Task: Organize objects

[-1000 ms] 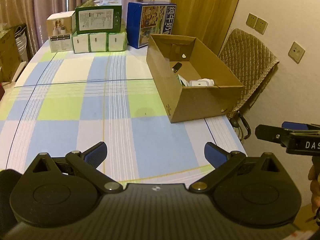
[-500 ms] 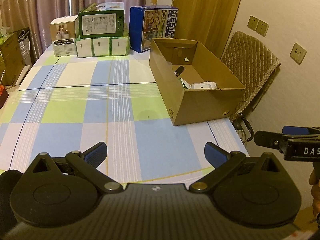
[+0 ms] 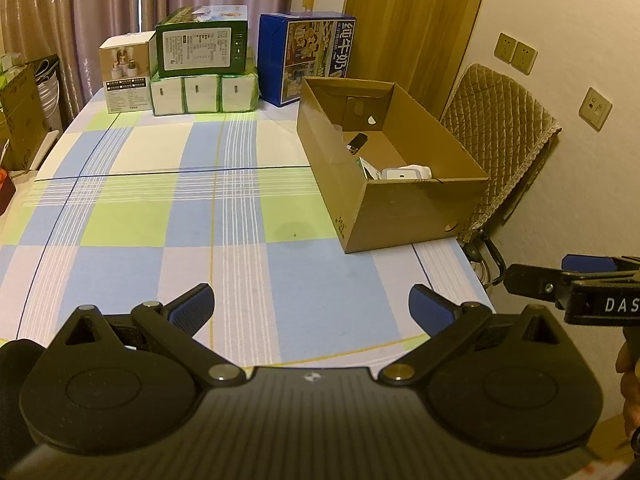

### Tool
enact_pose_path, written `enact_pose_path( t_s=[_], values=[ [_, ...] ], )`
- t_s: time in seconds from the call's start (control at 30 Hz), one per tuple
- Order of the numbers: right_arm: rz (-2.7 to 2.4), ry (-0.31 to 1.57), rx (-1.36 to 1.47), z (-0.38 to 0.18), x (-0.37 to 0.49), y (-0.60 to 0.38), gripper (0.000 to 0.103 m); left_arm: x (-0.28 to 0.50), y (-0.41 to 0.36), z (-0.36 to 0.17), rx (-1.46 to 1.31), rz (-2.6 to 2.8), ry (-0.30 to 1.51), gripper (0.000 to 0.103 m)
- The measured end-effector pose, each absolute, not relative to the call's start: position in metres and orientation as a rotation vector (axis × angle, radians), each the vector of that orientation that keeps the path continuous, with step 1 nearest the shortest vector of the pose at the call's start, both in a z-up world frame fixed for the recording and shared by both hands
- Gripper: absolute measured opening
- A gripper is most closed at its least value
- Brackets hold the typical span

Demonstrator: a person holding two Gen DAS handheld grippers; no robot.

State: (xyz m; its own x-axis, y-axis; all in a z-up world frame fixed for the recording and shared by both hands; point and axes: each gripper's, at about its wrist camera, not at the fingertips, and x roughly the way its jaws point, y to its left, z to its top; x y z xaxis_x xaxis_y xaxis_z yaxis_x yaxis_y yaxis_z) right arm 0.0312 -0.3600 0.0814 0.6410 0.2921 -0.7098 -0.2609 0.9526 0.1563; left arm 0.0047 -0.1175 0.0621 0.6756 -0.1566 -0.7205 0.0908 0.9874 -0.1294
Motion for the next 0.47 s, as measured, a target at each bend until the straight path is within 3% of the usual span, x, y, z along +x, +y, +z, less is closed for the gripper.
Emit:
enact_pose_path(
  t_s=[0.47],
  values=[
    [0.315, 0.817, 0.039, 0.0808, 0.0302, -0.3573, 0.101, 0.0032, -0.1190, 0.0606, -0.074, -0.120, 0.788, 0.102]
  ],
)
